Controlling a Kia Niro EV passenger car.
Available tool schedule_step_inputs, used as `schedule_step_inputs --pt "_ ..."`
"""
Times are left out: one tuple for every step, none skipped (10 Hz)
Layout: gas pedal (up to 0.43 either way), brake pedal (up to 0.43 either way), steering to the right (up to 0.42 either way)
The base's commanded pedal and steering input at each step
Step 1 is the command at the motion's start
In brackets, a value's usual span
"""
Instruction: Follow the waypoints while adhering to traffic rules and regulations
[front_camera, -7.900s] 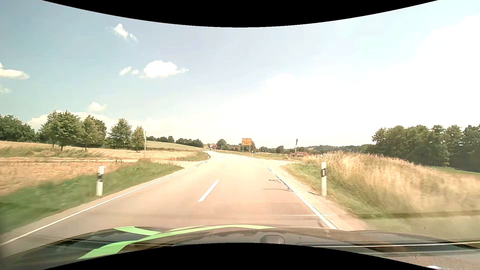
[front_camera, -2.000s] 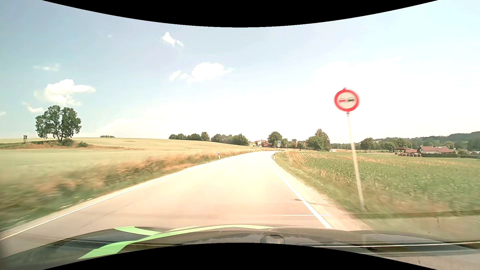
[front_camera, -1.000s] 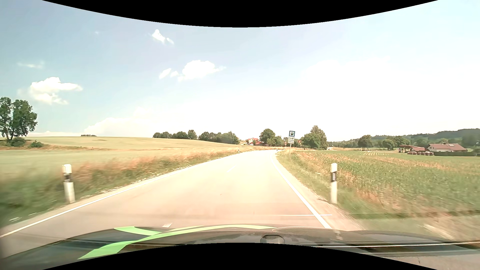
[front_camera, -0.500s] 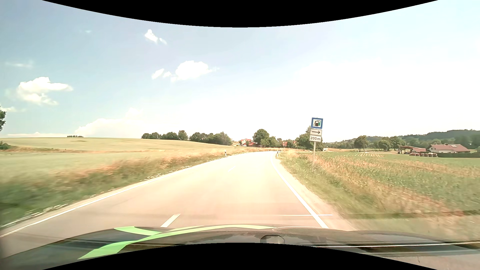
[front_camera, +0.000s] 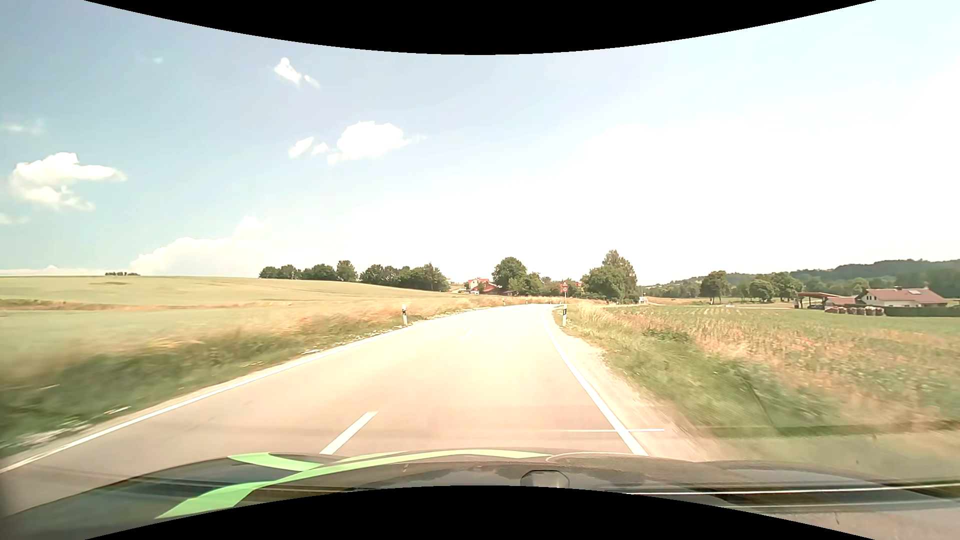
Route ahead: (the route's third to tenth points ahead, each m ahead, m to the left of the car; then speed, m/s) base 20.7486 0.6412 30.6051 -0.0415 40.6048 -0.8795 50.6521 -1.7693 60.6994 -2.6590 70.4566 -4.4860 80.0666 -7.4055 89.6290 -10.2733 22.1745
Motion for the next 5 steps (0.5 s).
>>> schedule_step_inputs --pt "0.13 0.0 0.009" --pt "0.157 0.0 0.01" --pt "0.169 0.0 0.011" --pt "0.209 0.0 0.012" --pt "0.209 0.0 0.012"
